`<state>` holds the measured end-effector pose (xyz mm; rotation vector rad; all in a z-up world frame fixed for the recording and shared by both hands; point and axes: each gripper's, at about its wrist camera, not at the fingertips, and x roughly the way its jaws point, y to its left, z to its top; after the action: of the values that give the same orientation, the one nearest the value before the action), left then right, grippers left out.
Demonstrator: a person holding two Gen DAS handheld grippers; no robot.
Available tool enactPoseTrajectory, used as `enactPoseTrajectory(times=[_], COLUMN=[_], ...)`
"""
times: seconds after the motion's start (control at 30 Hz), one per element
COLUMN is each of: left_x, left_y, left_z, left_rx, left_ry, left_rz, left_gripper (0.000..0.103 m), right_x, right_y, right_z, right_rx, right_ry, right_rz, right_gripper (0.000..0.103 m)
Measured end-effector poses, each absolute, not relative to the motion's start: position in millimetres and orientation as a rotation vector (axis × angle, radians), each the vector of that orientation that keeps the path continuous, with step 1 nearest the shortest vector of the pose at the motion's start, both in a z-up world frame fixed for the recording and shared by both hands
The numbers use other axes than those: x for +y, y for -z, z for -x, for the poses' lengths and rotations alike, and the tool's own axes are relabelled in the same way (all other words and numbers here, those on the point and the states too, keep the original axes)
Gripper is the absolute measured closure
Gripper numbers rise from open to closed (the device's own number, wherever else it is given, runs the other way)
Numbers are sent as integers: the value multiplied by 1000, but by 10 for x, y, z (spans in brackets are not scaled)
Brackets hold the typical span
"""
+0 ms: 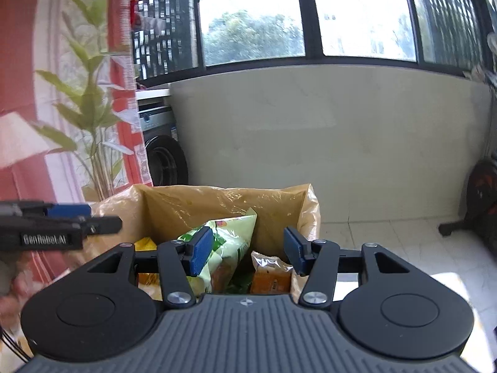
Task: Organize snacks
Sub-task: 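Open both grippers over the box to drop the red packet and bar, then move both tools back from the box toward the snack pile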
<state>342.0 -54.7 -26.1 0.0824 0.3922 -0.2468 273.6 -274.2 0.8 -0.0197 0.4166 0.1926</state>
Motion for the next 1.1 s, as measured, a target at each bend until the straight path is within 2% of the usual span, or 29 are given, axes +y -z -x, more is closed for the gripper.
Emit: enactPoseTrajectory(times=[0.2, 0.5, 0.63, 0.9, 1.1], left_x=[-385, -125, -33, 58, 111], left_y=[216, 476, 669, 1108, 1293], left_z=[-3030, -2630, -2571, -2626, -2622], left_rx=[358, 391, 416, 506, 537], left_ry=[235, 228, 217, 208, 208], left_rz=[-85, -77, -78, -51, -35], left_gripper=[28, 28, 28, 29, 29], right_x=[-2807, -2946, -3077, -3200, -3310], right_y=[7, 319, 610, 1257, 1506], right_z=[-2320, -1864, -1841, -1904, -1999], right_rx=[388, 438, 515, 785, 888], right_ry=[-223, -229, -187, -76, 16], right_rz=[55, 74, 38, -157, -281], right_gripper=[49, 47, 36, 35, 32])
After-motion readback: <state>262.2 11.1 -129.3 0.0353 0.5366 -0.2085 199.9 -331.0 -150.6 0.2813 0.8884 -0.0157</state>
